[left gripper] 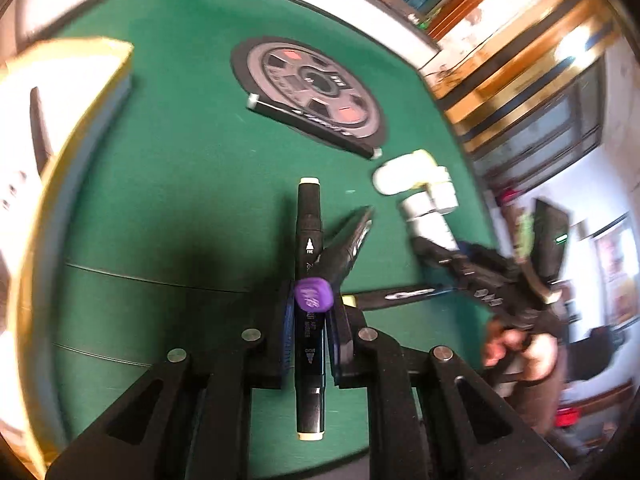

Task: Organize rigid objects
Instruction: 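Grasp the white green-label bottle with right tool while left tool holds the marker, then lift and carry the marker and white bottle toward the tray, then carry the held marker and white bottle over the tray, then lower the white bottle into the tray and open the right tool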

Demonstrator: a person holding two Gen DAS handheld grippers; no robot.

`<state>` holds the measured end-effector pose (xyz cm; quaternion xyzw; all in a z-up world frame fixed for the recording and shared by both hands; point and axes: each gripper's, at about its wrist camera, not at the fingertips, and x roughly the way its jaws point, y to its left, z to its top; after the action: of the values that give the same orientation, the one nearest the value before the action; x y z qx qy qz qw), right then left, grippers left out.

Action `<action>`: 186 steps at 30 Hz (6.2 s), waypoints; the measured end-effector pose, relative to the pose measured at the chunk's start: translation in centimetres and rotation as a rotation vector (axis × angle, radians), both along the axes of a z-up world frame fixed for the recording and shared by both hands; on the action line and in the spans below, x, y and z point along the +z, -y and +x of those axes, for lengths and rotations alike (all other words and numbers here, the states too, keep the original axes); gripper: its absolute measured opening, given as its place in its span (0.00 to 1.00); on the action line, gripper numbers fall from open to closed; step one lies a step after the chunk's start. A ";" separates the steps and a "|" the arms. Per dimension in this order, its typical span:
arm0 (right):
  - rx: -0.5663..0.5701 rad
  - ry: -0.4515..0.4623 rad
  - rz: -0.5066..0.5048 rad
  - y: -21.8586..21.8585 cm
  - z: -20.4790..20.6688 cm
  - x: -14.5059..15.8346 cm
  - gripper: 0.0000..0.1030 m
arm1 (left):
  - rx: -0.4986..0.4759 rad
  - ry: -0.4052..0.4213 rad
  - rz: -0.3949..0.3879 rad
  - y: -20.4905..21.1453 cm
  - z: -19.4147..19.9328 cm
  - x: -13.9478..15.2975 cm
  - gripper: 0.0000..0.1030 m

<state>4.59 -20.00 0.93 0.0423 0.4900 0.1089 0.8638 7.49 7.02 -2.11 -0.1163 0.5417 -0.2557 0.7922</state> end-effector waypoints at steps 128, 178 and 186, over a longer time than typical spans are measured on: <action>0.496 0.211 -0.008 -27.6 6.1 8.5 0.30 | 0.257 0.088 0.276 -14.4 -1.4 -1.5 0.12; 0.505 0.086 -0.215 -32.5 12.9 1.7 0.30 | 0.271 0.086 0.260 -14.9 -1.6 -1.5 0.12; 0.508 0.091 -0.217 -32.5 12.4 2.1 0.31 | 0.287 0.088 0.266 -14.7 -1.9 -1.4 0.12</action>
<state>16.96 12.47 3.05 -0.1796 0.4546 0.2703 0.8295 5.61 21.73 -3.53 -0.0754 0.5135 -0.0714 0.8518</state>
